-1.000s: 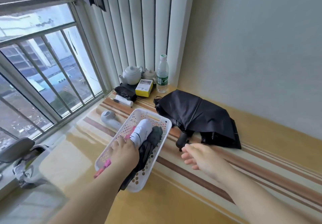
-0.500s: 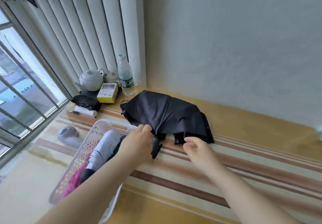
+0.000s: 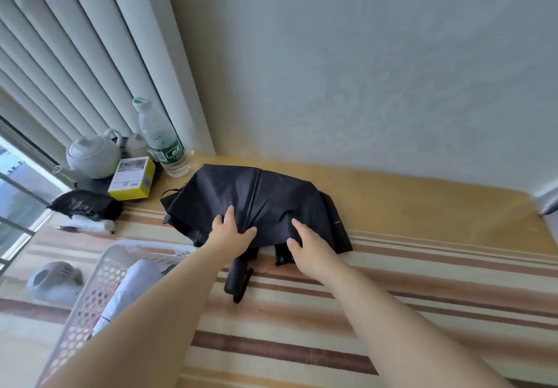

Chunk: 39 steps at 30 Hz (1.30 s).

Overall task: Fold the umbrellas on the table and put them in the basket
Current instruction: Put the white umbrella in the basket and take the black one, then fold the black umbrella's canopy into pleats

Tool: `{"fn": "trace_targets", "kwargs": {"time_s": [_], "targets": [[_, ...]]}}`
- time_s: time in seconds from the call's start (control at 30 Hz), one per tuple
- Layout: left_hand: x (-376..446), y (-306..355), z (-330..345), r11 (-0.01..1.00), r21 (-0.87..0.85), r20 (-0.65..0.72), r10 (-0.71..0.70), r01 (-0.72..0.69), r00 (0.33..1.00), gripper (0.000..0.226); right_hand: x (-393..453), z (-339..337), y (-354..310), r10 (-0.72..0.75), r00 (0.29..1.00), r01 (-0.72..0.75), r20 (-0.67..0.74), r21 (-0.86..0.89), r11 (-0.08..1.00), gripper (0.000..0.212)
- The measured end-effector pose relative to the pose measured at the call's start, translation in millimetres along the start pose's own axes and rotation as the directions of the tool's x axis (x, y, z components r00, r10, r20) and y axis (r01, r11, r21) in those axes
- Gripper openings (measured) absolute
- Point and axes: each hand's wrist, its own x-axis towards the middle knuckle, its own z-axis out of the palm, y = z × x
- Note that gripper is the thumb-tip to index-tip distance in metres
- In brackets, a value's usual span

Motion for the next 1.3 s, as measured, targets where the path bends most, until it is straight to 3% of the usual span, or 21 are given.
{"fn": "trace_targets", "kwargs": {"time_s": [0.1,0.2,0.33,0.5,0.6,0.7,0.8,0.9,0.97,1.0,1.07,1.17,1.23,1.3], "targets": [[14,-4,8,0.988,-0.082,0.043,-0.127,0.13,0.991,0.09,10,11,2,0.082,0.994,-0.087,0.069,0.072,0.994,0.056],[19,-2,15,0.993,-0.007,0.026,-0.117,0.117,0.993,0.095,19,23,4,0.11,0.988,-0.123,0.105,0.125,0.985,0.052],[22,1,31,0.989,-0.108,0.064,-0.096,0.102,0.993,0.093,33,39,-1,0.133,0.98,-0.169,0.151,0.262,0.95,0.048],[17,3,39,0.966,-0.244,0.087,-0.065,0.084,0.994,0.077,41,56,2,0.17,0.957,-0.281,0.234,0.621,0.731,0.047],[11,3,41,0.944,-0.322,0.093,-0.05,0.078,0.994,0.064,33,48,1,0.182,0.942,-0.334,0.283,0.726,0.601,0.03],[0,4,42,0.906,-0.411,0.077,-0.071,0.097,0.994,0.047,24,32,2,0.155,0.943,-0.324,0.293,0.71,0.625,0.039],[-13,12,38,0.863,-0.497,0.05,-0.078,0.093,0.996,0.033,8,7,-2,0.143,0.957,-0.274,0.254,0.617,0.738,0.041],[-32,29,24,0.779,-0.615,0.102,-0.077,0.123,0.992,0.034,-5,-21,1,0.141,0.989,-0.114,-0.04,0.389,0.914,0.036],[-47,43,15,0.712,-0.689,0.157,-0.036,0.136,0.987,0.038,-13,-36,8,0.195,0.956,-0.131,-0.218,0.279,0.951,0.046],[-56,50,11,0.691,-0.711,0.169,-0.007,0.127,0.986,0.036,-18,-41,10,0.245,0.947,-0.172,-0.206,0.316,0.933,0.055],[-76,63,8,0.678,-0.728,0.19,0.055,0.104,0.98,0.027,-30,-51,6,0.319,0.948,-0.26,-0.016,0.544,0.798,0.065],[-102,79,13,0.649,-0.757,0.237,0.166,0.075,0.957,0.024,-54,-60,1,0.179,0.958,-0.285,0.224,0.807,0.518,0.052],[-115,82,24,0.713,-0.701,0.241,0.224,0.01,0.944,0.024,-71,-61,0,0.116,0.967,-0.254,0.226,0.875,0.413,0.048],[-129,83,35,0.776,-0.63,0.272,0.269,-0.04,0.924,0.024,-83,-57,2,0.15,0.969,-0.238,0.194,0.89,0.389,0.051]]}}
